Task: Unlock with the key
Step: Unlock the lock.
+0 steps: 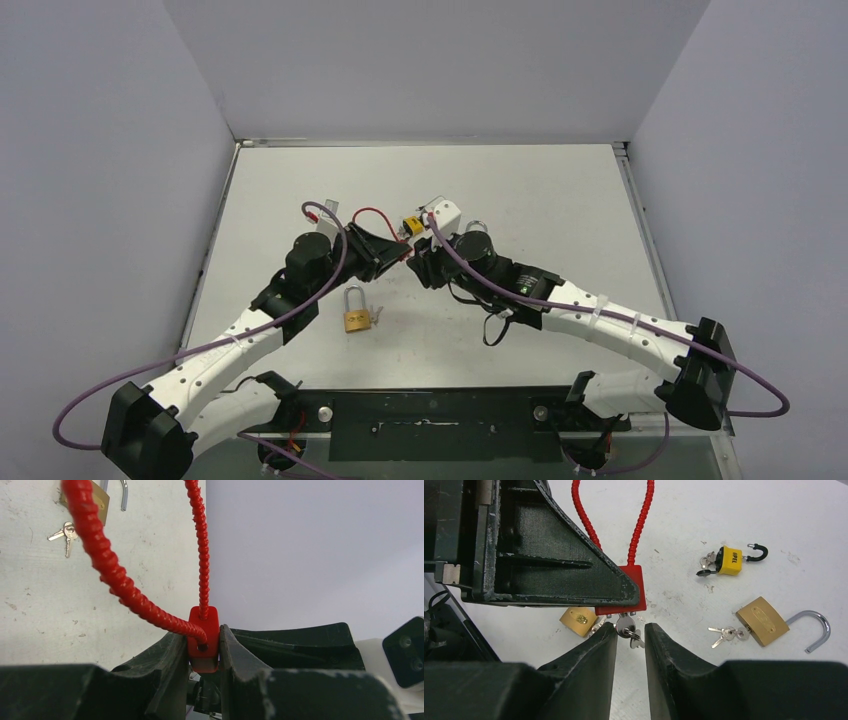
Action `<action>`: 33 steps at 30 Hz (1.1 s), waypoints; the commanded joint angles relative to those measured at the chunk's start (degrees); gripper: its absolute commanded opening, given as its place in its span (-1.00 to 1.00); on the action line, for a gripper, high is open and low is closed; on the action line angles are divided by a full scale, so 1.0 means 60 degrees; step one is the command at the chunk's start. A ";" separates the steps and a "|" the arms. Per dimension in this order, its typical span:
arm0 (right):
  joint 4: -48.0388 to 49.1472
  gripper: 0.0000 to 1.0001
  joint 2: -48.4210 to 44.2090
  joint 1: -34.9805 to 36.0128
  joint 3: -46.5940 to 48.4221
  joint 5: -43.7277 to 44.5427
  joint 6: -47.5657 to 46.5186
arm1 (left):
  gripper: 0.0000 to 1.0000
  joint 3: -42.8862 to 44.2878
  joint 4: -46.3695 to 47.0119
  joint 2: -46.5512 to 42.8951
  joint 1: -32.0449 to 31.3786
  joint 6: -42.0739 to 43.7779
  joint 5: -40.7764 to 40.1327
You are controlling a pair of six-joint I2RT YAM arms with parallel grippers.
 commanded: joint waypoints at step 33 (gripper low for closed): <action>0.3293 0.50 -0.2890 -0.3442 -0.1942 -0.4920 0.4894 | -1.00 -0.0783 0.4173 -0.1086 0.0041 0.3789 0.1286</action>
